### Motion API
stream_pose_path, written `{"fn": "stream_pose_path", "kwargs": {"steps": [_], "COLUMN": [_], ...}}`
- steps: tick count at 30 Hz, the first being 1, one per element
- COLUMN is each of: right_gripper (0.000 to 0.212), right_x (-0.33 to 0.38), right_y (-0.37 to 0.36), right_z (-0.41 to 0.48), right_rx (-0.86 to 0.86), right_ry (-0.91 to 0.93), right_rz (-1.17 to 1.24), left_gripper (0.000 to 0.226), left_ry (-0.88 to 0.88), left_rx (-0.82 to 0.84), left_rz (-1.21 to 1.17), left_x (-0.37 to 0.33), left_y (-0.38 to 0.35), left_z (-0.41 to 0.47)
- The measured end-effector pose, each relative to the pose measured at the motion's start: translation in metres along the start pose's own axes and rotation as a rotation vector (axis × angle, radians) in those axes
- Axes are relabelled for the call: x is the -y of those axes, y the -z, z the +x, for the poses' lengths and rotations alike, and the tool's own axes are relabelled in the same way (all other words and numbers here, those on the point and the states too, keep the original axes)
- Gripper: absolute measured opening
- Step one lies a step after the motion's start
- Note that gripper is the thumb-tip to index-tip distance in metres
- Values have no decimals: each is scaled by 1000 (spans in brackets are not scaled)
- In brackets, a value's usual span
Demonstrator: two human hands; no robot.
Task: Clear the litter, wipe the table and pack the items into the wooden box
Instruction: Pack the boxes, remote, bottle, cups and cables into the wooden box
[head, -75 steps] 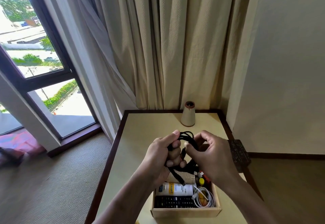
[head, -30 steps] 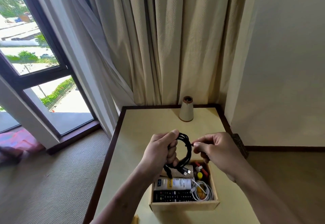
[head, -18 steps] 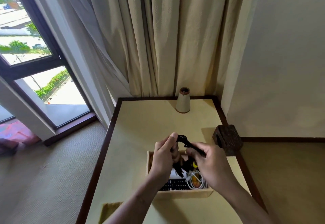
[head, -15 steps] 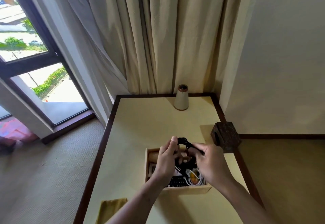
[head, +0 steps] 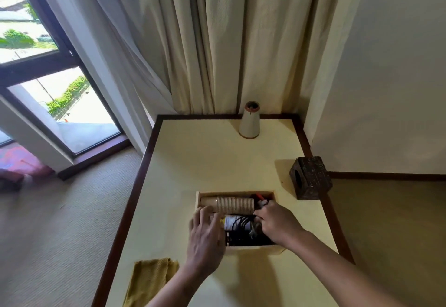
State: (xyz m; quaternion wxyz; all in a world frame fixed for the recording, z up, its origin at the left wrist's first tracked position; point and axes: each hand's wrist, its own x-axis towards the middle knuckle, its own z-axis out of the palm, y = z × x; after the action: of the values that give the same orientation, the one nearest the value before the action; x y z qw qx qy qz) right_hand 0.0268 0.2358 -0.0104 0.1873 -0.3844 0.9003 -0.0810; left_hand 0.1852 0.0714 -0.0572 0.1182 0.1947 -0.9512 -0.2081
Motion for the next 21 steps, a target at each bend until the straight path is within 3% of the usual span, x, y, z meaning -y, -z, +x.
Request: {"fn": "stream_pose_path", "kwargs": {"steps": [5, 7, 14, 18, 21], "right_gripper": [13, 24, 44, 34, 31], "right_x": [-10, -14, -11, 3, 2], "right_y": [-22, -30, -49, -61, -63], "right_z": [-11, -14, -26, -35, -40], "right_rx": [-189, -257, -398, -425, -459], "right_ry": [80, 99, -13, 95, 46], "right_rz": [-334, -378, -251, -185, -99], "left_gripper": [28, 34, 46, 43, 42], "left_ry": [55, 56, 79, 56, 72], "left_rx": [-34, -14, -15, 15, -15], "left_rz": [97, 121, 125, 102, -3], "left_x": [4, 7, 2, 5, 4], "left_y": [-6, -8, -4, -4, -2], "left_z": [-2, -4, -6, -6, -4]}}
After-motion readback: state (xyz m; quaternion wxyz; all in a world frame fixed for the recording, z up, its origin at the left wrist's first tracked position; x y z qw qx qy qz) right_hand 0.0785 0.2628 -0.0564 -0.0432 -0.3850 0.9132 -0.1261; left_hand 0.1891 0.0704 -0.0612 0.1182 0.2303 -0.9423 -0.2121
